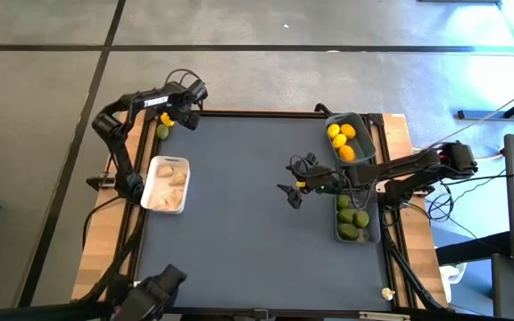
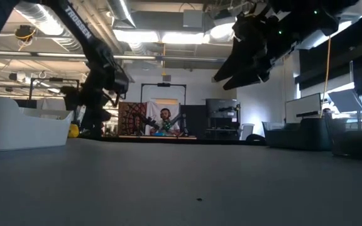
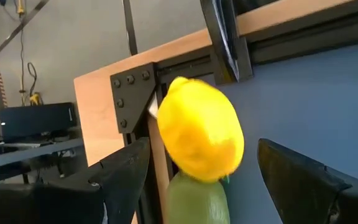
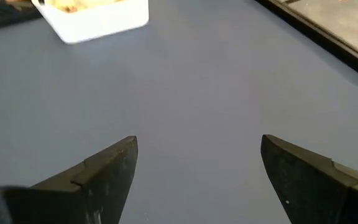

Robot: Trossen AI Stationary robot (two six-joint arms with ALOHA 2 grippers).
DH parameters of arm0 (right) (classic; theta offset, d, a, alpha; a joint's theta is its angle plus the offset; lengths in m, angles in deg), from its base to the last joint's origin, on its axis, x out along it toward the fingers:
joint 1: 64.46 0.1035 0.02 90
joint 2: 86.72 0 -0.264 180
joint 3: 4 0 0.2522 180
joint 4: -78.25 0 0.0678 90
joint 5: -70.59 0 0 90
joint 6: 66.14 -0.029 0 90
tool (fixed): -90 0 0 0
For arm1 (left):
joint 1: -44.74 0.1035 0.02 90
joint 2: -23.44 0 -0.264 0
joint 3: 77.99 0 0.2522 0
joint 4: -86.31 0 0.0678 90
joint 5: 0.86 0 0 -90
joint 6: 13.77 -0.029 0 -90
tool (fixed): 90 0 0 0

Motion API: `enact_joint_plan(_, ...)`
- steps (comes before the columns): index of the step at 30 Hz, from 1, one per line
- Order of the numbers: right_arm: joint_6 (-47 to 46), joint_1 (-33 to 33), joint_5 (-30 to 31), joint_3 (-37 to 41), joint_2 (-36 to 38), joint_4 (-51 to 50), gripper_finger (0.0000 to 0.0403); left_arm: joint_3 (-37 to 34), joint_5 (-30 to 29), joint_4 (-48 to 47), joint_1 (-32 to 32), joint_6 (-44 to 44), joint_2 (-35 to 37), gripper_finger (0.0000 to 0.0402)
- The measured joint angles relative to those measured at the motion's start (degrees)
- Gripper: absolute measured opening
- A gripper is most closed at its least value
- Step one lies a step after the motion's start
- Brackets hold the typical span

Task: Sort produce into baskets
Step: Put the lemon into the blue bin

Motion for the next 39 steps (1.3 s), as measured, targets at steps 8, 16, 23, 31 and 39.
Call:
enact_joint_plan(8, -0.4, 0.0, 0.0, 0.0, -0.8, 0.2, 0.034, 0.0, -0.1, 1.9, 0.1, -0.9, -4.3, 0.0294)
enact_joint_plan(16, -0.4, 0.0, 0.0, 0.0, -0.9, 0.8, 0.034, 0.1, -2.6, 1.8, -0.1, -2.7, -9.0, 0.0286)
enact_joint_plan(23, -0.4, 0.0, 0.0, 0.0, -0.9, 1.0, 0.034, 0.1, -4.1, 1.1, 0.0, -5.0, -9.5, 0.0206)
enact_joint_plan(31, -0.4, 0.0, 0.0, 0.0, -0.9, 1.0, 0.034, 0.0, -4.5, 1.1, 0.0, -7.3, -9.6, 0.0131)
enact_joint_plan(39, -0.4, 0.0, 0.0, 0.0, -0.9, 1.1, 0.034, -0.2, -2.4, 1.0, -1.2, -9.2, -7.4, 0.014)
